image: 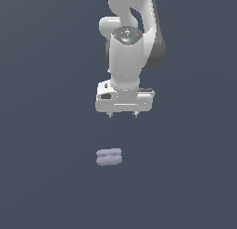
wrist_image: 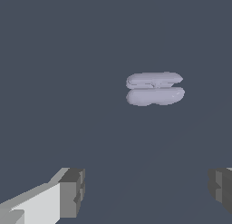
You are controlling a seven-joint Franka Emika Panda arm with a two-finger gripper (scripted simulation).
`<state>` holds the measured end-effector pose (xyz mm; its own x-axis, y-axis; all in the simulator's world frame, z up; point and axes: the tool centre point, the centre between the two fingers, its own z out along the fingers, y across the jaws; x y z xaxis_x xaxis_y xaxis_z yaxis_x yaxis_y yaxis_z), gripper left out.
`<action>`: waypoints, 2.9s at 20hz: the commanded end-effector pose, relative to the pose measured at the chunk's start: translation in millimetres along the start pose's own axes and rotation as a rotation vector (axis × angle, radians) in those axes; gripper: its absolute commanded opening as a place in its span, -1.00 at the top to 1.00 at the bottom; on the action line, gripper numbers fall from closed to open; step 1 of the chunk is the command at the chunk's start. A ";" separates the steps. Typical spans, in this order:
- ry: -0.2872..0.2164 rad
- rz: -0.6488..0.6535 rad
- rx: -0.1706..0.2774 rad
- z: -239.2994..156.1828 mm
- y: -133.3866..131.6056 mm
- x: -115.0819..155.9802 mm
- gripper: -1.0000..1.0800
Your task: Pick up the object and move it to a goal position.
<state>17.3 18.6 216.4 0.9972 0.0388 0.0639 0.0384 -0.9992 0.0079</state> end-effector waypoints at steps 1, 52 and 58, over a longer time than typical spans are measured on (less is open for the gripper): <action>-0.001 0.007 0.000 0.9 1.1 0.2 -0.92; -0.059 1.320 -0.025 120.8 57.8 83.7 -0.92; -0.058 1.441 -0.035 133.6 61.6 89.0 -0.92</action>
<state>115.4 -39.4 91.9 0.1963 -0.9805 -0.0037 -0.9805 -0.1963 -0.0037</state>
